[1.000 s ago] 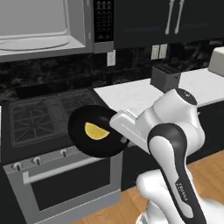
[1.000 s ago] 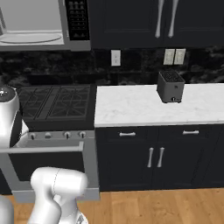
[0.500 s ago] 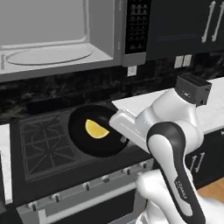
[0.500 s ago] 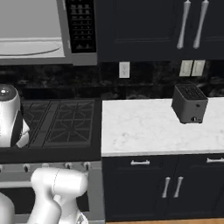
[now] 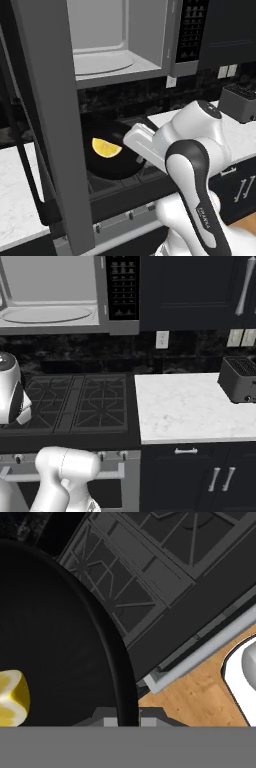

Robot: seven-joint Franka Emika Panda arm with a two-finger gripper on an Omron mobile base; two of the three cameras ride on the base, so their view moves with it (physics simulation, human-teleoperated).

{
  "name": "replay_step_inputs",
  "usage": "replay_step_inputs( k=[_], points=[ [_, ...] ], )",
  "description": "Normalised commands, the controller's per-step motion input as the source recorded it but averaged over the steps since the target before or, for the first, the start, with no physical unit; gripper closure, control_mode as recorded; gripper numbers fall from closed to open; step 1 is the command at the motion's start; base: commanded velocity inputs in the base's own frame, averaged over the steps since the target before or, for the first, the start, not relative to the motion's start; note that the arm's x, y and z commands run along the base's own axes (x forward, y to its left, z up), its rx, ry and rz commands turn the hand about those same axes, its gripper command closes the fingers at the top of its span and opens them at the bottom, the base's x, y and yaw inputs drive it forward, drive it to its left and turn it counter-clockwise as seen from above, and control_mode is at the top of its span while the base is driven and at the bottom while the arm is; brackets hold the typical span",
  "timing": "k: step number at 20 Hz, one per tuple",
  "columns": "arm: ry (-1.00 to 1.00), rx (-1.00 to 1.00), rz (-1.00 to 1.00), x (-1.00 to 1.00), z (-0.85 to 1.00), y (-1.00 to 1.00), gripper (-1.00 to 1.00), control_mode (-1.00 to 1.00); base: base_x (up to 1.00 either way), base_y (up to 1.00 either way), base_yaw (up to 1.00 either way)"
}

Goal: Pick the lemon wedge from the sink and place it in the bowl. Then pick the bowl and place it in the microwave. Then close the microwave door and press the start button.

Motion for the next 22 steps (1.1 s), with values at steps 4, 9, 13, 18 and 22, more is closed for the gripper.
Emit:
replay_step_inputs(
  k=[4,9,13,18,22],
  points=[
    [0.0,0.0,0.0,0.0,0.0,0.0,1.0,1.0,0.32,-0.02,0.05],
    [0.0,0.0,0.0,0.0,0.0,0.0,1.0,1.0,0.66,0.0,0.12],
    [0.0,0.0,0.0,0.0,0.0,0.0,1.0,1.0,0.71,0.0,0.13],
    [0.0,0.0,0.0,0.0,0.0,0.0,1.0,1.0,0.57,0.0,0.19],
    [0.0,0.0,0.0,0.0,0.0,0.0,1.0,1.0,0.35,-0.01,0.22]
  ],
)
